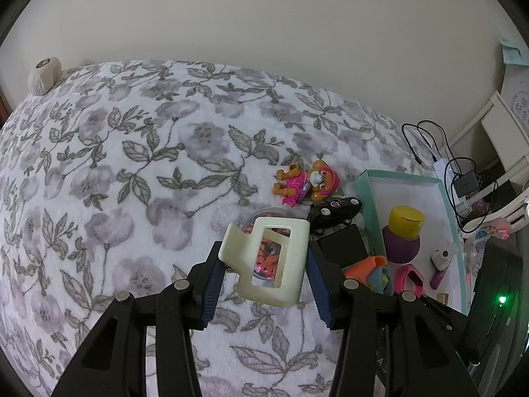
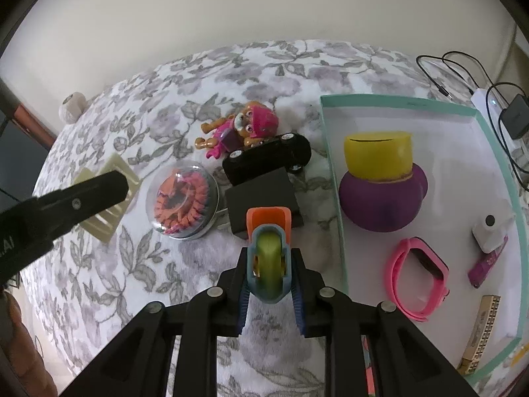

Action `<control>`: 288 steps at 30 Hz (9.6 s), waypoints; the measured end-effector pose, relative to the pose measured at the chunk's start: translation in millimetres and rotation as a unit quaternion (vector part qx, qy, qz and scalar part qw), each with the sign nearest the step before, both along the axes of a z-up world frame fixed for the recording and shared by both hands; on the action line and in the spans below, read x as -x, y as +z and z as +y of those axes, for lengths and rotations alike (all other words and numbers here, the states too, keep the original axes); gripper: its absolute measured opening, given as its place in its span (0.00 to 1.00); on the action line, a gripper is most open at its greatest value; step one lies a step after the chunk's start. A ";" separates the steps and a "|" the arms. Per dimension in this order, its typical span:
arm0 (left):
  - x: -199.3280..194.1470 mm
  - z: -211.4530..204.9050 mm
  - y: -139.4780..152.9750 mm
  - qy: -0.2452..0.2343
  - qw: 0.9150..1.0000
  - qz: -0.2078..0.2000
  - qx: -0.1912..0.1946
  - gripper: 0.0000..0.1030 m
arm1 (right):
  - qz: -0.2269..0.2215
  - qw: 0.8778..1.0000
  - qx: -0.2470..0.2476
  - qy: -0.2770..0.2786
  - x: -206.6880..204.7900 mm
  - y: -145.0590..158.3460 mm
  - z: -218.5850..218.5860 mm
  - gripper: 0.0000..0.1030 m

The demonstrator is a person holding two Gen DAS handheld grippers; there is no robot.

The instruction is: Organize rigid objects

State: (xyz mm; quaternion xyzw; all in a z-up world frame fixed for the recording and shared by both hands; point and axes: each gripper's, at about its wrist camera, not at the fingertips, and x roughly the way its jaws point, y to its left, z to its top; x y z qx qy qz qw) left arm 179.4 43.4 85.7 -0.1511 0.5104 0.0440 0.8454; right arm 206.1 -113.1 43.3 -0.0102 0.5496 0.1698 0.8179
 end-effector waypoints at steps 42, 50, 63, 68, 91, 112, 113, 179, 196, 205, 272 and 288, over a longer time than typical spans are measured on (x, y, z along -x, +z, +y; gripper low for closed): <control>0.6 3.8 6.3 0.009 1.000 -0.020 0.021 0.49 | -0.006 0.999 0.020 0.033 4.8 3.7 2.1 0.22; 1.6 0.3 11.2 0.007 0.999 -0.026 0.026 0.49 | -0.002 0.999 0.029 0.042 19.3 3.7 -6.2 0.22; 14.1 -8.5 31.1 0.001 0.999 -0.044 0.027 0.49 | -0.002 0.995 0.080 0.060 63.6 6.4 -14.5 0.22; 17.8 -6.3 33.9 0.005 0.999 -0.044 0.025 0.49 | 0.017 0.993 0.093 0.067 72.7 -0.6 -17.7 0.22; 13.0 -2.9 22.5 0.010 0.999 -0.022 0.021 0.49 | 0.036 0.990 0.116 0.066 70.2 -30.9 -12.9 0.22; 8.6 -4.6 16.7 0.012 1.000 -0.019 0.005 0.49 | -0.006 0.994 0.088 0.057 59.3 -4.1 -10.3 0.22; 8.6 -4.2 16.8 0.013 1.000 -0.019 0.005 0.49 | -0.009 0.994 0.089 0.058 59.4 -5.1 -11.5 0.22; 10.2 17.5 14.9 0.031 0.997 -0.023 0.062 0.49 | 0.019 0.990 0.094 0.103 42.0 -30.9 25.5 0.67; 9.3 12.2 15.0 0.023 0.998 -0.022 0.048 0.49 | 0.002 0.982 0.144 0.126 49.7 -35.5 32.6 0.67; 10.1 12.3 14.8 0.020 0.998 -0.023 0.048 0.49 | 0.019 0.989 0.092 0.110 52.8 -21.5 21.9 0.67; -31.7 -176.8 -0.6 -0.189 0.981 0.009 0.036 0.72 | -0.024 0.994 0.094 -0.048 -1.0 19.1 -185.7 0.69; -31.5 -42.8 -0.4 -0.027 0.999 -0.017 0.021 0.95 | -0.062 0.994 0.085 -0.012 -7.3 47.2 -123.9 0.99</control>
